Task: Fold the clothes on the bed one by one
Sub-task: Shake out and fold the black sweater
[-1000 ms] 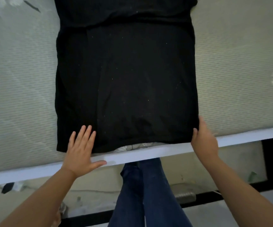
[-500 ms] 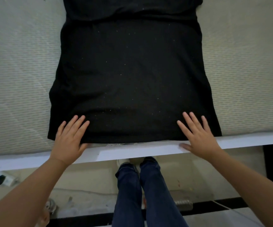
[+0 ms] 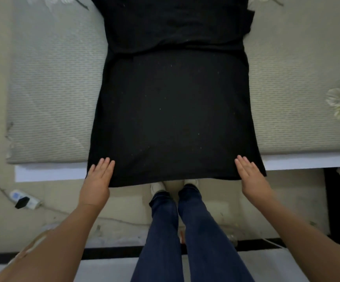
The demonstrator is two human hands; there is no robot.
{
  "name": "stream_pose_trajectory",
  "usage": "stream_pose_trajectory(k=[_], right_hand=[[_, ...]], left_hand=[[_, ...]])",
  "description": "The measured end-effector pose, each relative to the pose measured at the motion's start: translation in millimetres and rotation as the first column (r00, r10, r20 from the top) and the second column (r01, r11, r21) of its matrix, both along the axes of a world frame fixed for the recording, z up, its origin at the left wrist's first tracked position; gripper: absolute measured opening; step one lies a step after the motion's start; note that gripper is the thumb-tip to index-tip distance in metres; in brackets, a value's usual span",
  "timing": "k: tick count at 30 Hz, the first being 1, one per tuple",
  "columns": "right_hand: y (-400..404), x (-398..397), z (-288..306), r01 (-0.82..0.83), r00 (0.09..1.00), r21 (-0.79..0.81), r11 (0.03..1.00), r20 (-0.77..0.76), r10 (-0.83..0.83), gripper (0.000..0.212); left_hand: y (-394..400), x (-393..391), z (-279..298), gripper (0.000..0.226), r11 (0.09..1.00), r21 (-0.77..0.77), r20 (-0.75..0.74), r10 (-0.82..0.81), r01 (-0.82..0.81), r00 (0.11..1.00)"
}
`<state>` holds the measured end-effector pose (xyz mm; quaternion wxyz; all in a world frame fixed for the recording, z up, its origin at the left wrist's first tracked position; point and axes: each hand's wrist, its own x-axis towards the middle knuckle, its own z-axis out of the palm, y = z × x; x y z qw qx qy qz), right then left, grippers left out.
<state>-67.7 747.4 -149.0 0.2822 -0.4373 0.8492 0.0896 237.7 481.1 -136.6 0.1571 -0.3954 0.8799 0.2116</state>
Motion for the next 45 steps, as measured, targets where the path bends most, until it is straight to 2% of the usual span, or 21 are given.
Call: stream_pose_trajectory(k=[2, 4, 7, 9, 13, 19, 22, 26, 29, 30, 34, 37, 39, 42, 43, 45], right_hand=[[9.6, 4.8, 21.4, 0.029, 0.999, 0.05, 0.998, -0.038, -0.027, 0.068], [4.9, 2.1, 40.6, 0.079, 0.993, 0.003, 0.997, -0.085, -0.078, 0.065], [-33.7, -16.9, 66.7, 0.156, 0.97, -0.123, 0.98, -0.167, -0.176, 0.061], [-67.5, -39.5, 80.4, 0.184, 0.945, -0.147, 0.972, -0.244, -0.216, 0.059], [-140.7, -96.4, 102.6, 0.258, 0.9, -0.235, 0.937, -0.293, -0.322, 0.057], [-240.0, -189.2, 113.7, 0.242, 0.916, -0.257, 0.936, -0.258, -0.307, 0.058], [-283.1, -235.9, 108.7, 0.23, 0.932, -0.29, 0.929, -0.208, -0.296, 0.038], [-332.4, -279.6, 94.9, 0.217, 0.933, -0.307, 0.927, -0.215, -0.29, 0.04], [-364.2, -305.0, 78.1, 0.24, 0.92, -0.228, 0.943, -0.255, -0.296, 0.015], [-375.7, -314.2, 71.2, 0.241, 0.922, -0.189, 0.952, -0.263, -0.285, 0.014], [-410.8, -340.5, 45.4, 0.246, 0.925, -0.068, 0.967, -0.283, -0.255, 0.022], [-433.0, -349.0, 15.5, 0.275, 0.905, -0.065, 0.959, -0.318, -0.281, 0.027], [-436.8, -347.5, -5.4, 0.292, 0.888, -0.096, 0.952, -0.343, -0.307, 0.027], [-427.1, -344.6, -34.0, 0.25, 0.859, -0.303, 0.92, -0.369, -0.355, 0.02], [-423.6, -343.1, -37.7, 0.249, 0.853, -0.346, 0.905, -0.364, -0.374, 0.019], [-419.7, -342.5, -38.0, 0.318, 0.841, -0.39, 0.864, -0.304, -0.447, 0.022]], left_hand=[[0.9, 13.1, 16.3, 0.071, 0.999, 0.035, 0.048, -0.043, 0.041, 0.998], [-16.3, 5.4, 29.8, 0.071, 0.998, 0.017, 0.094, -0.063, 0.062, 0.994], [-60.6, -37.9, 52.6, 0.068, 0.991, -0.082, 0.051, -0.097, 0.101, 0.994], [-88.9, -76.5, 68.0, 0.066, 0.981, -0.158, 0.028, -0.108, 0.111, 0.994], [-138.1, -140.6, 91.1, 0.06, 0.948, -0.305, -0.006, -0.092, 0.086, 0.996], [-209.0, -209.9, 105.9, 0.05, 0.957, -0.289, -0.079, -0.049, 0.025, 0.996], [-247.4, -247.2, 107.8, 0.034, 0.944, -0.325, -0.123, 0.016, -0.055, 0.992], [-297.4, -289.4, 98.5, 0.02, 0.929, -0.355, 0.036, 0.131, -0.11, 0.991], [-332.3, -314.6, 80.3, 0.016, 0.928, -0.363, 0.09, 0.124, -0.083, 0.988], [-344.8, -322.8, 72.7, 0.016, 0.927, -0.366, 0.104, 0.133, -0.086, 0.986], [-382.9, -351.8, 40.9, 0.019, 0.925, -0.366, 0.209, 0.188, -0.101, 0.96], [-402.0, -366.3, 11.8, 0.023, 0.923, -0.36, 0.263, 0.242, -0.138, 0.934], [-403.2, -364.2, -7.8, 0.025, 0.912, -0.362, 0.219, 0.286, -0.194, 0.933], [-394.1, -361.3, -26.9, 0.036, 0.885, -0.355, -0.01, 0.319, -0.301, 0.948], [-390.1, -361.7, -27.8, 0.04, 0.881, -0.36, -0.079, 0.299, -0.307, 0.951], [-381.9, -367.5, -26.2, 0.039, 0.898, -0.381, -0.184, 0.161, -0.221, 0.97]])
